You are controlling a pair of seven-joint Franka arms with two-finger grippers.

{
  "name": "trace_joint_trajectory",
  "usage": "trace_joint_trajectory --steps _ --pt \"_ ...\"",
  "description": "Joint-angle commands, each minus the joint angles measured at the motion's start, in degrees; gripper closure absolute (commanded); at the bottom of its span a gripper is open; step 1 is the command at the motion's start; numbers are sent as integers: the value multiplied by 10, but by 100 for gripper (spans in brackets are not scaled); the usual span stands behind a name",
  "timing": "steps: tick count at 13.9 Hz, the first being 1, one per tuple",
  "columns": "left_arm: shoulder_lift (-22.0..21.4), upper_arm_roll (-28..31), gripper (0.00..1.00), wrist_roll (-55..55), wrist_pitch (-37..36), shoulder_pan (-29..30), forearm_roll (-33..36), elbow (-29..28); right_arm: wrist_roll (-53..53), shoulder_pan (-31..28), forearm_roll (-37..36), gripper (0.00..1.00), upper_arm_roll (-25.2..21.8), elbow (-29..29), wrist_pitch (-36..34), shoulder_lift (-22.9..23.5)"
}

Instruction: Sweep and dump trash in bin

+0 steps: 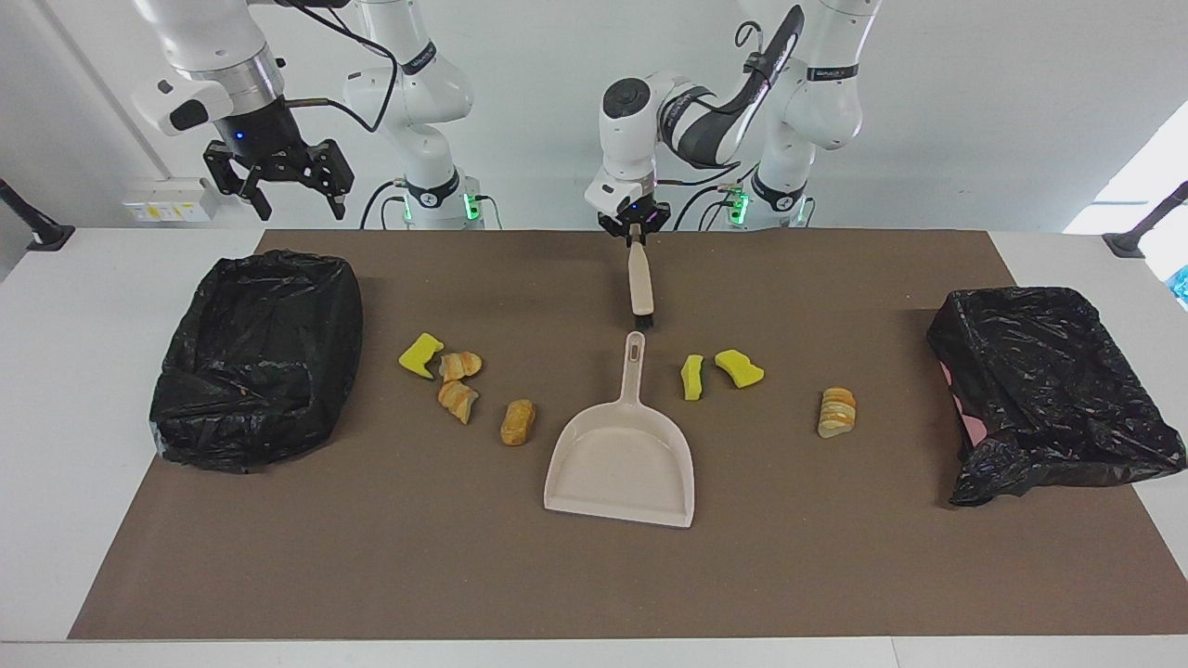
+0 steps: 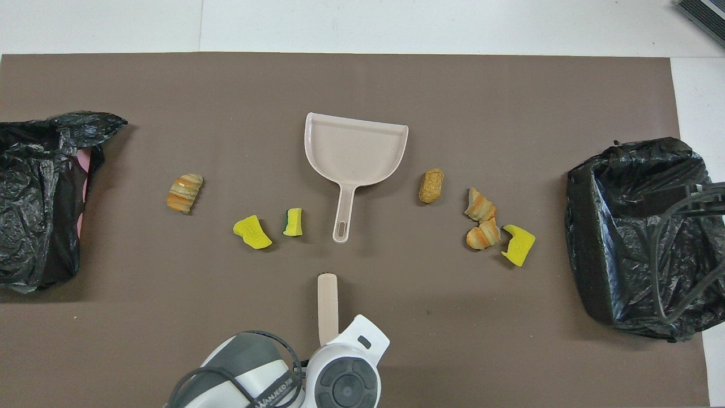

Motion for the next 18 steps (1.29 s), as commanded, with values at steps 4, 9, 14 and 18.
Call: trace_joint_trajectory --steps 4,9,14,18 --pt "-43 -2 100 91 -72 130 -5 34 95 74 31 0 6 -20 61 22" --pt "-45 -2 100 228 -76 242 -1 52 213 156 53 0 7 -14 162 131" --pt "-15 -2 100 403 -58 361 13 74 365 251 56 0 7 -2 257 218" --pt "9 -2 100 529 -23 449 37 90 426 299 83 0 12 1 322 274"
